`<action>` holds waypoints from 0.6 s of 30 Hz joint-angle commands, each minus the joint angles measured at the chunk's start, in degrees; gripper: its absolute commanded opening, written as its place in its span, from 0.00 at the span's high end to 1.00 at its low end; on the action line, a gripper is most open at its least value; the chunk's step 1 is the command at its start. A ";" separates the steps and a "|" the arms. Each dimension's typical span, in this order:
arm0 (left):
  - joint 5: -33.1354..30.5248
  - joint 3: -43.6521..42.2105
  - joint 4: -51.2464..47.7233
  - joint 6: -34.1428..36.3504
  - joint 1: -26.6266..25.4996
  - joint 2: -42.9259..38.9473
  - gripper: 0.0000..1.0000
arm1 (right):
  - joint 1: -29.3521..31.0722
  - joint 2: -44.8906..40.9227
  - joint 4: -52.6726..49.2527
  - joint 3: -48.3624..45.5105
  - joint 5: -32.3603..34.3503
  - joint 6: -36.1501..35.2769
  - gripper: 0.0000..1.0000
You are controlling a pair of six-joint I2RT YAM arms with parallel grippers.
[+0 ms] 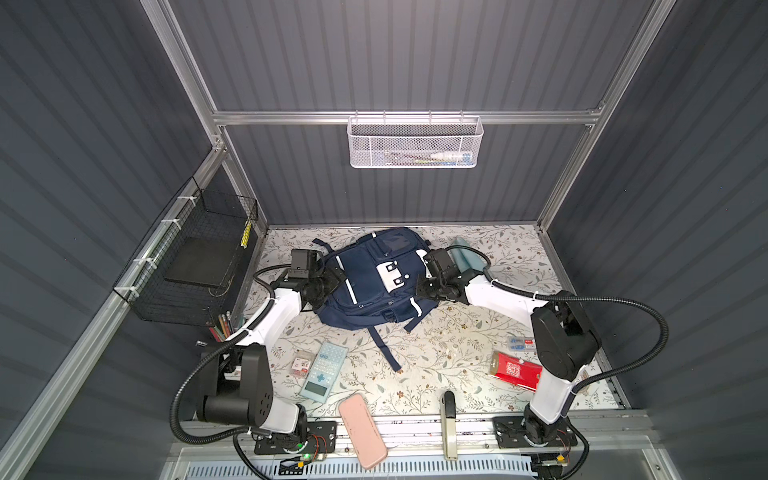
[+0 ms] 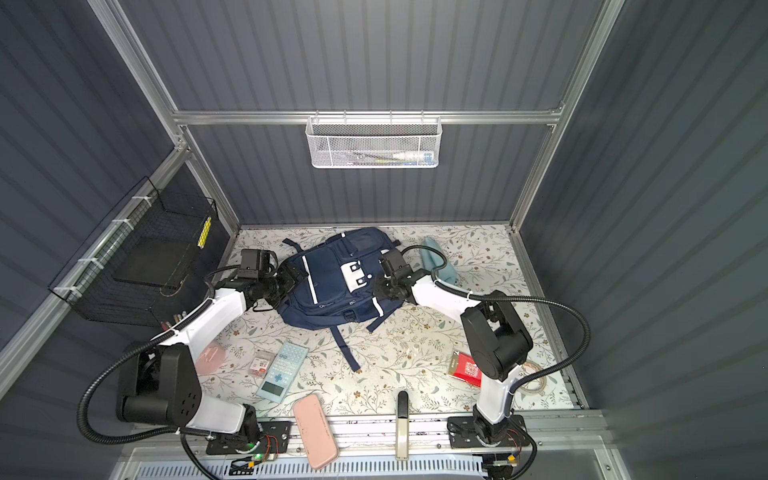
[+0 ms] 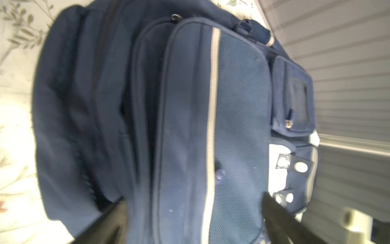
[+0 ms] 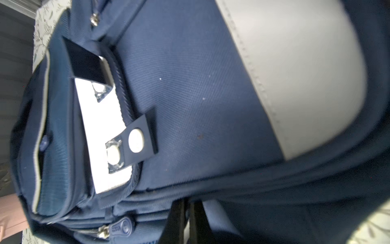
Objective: Pack the student bag
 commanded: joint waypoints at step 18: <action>3.43 -18.96 30.98 -44.73 -21.24 -3.84 0.50 | 8.43 -2.72 11.37 -10.59 5.37 6.78 0.98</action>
